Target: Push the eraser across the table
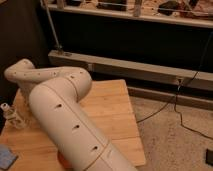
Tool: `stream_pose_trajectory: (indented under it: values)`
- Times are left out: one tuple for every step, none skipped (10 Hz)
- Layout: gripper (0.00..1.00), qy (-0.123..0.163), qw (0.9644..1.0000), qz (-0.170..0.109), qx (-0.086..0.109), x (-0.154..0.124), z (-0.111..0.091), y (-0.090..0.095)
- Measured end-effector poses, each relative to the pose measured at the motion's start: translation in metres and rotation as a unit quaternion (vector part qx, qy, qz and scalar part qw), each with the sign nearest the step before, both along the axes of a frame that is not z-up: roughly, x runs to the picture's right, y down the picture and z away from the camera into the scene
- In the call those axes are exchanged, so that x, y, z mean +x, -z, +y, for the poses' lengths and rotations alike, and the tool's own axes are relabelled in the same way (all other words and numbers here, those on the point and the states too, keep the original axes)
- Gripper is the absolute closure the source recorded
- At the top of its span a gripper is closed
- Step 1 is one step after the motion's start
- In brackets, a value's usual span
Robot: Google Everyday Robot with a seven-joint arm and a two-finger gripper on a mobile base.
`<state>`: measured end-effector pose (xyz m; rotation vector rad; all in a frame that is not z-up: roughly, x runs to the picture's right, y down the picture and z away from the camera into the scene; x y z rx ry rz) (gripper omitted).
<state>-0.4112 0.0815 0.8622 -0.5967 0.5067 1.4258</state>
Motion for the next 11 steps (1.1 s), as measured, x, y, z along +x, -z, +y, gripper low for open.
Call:
stream_pose_trajectory:
  values:
    - [0.43, 0.003, 1.0, 0.004, 0.001, 0.001, 0.001, 0.0]
    - [0.53, 0.005, 1.0, 0.007, 0.001, 0.001, 0.002, 0.001]
    - [0.61, 0.006, 0.9999, 0.008, 0.001, 0.001, 0.003, 0.001]
    - [0.66, 0.009, 0.9999, 0.01, 0.0, 0.001, 0.005, 0.0]
    - [0.66, 0.01, 0.9999, 0.012, -0.001, 0.0, 0.006, -0.003]
    - [0.66, 0.01, 0.9999, 0.013, -0.001, 0.0, 0.006, -0.006]
    - [0.66, 0.009, 0.9998, 0.016, 0.0, 0.001, 0.004, -0.011]
    - [0.66, 0.007, 0.9998, 0.019, 0.001, 0.003, 0.001, -0.016]
    - [0.66, 0.006, 0.9997, 0.023, 0.001, 0.005, -0.003, -0.023]
    - [0.66, 0.004, 0.9996, 0.028, 0.001, 0.008, -0.006, -0.031]
    - [0.66, 0.002, 0.9995, 0.031, 0.0, 0.01, -0.008, -0.036]
